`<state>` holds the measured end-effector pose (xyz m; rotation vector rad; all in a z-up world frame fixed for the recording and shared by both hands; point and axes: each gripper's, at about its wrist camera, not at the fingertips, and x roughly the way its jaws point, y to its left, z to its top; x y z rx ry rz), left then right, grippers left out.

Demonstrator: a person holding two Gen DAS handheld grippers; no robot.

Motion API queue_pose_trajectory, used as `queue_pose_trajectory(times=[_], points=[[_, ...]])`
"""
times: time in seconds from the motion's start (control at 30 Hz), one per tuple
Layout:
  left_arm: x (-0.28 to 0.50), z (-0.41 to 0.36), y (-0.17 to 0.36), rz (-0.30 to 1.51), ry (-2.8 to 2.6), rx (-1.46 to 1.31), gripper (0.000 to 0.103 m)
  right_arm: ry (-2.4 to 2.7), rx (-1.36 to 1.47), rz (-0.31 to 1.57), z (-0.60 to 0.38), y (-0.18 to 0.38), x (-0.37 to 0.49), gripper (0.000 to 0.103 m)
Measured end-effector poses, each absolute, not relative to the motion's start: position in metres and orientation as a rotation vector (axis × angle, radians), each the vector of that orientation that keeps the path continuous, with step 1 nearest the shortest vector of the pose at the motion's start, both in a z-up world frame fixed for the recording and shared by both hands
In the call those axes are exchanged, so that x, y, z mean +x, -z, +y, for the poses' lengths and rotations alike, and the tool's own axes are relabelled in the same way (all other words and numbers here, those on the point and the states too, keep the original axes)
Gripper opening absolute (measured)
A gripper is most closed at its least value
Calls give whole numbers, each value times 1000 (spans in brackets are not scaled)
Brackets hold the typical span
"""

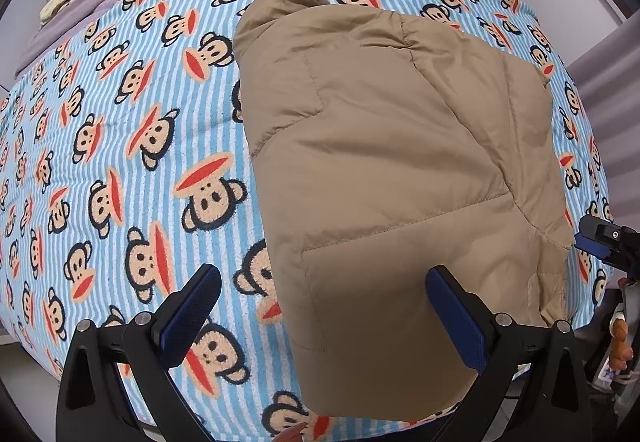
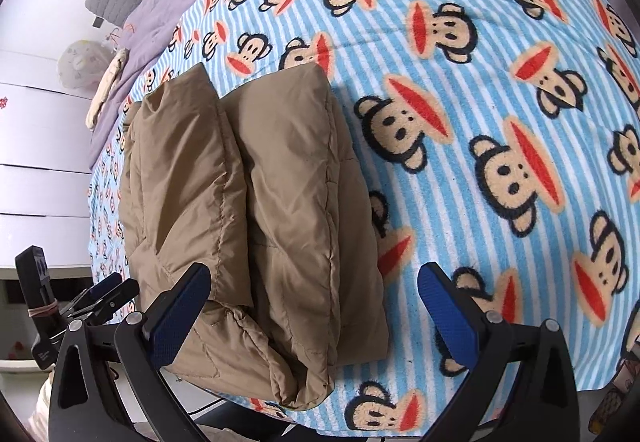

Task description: Fold large clothes

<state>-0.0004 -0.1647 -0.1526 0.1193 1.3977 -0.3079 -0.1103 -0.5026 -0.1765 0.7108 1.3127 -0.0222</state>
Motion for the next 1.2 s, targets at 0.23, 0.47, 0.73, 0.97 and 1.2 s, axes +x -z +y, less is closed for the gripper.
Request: queue_pose_trajectory(times=[0.23, 0.47, 0.73, 0.97, 1.2], points=[[3, -162, 151, 1404, 320, 96, 103, 25, 738, 1331, -512, 184, -105, 103], [8, -164, 151, 1404, 337, 104, 103, 16, 738, 1340, -514, 188, -103, 103], [9, -166, 156, 1420, 344, 90, 103, 8, 741, 1362, -512, 196, -99, 103], [11, -164, 158, 1424, 351, 78, 103, -1, 750, 1374, -513, 201, -95, 103], [30, -139, 166, 1453, 417, -72, 103, -27, 753, 1385, -519, 208, -89, 103]])
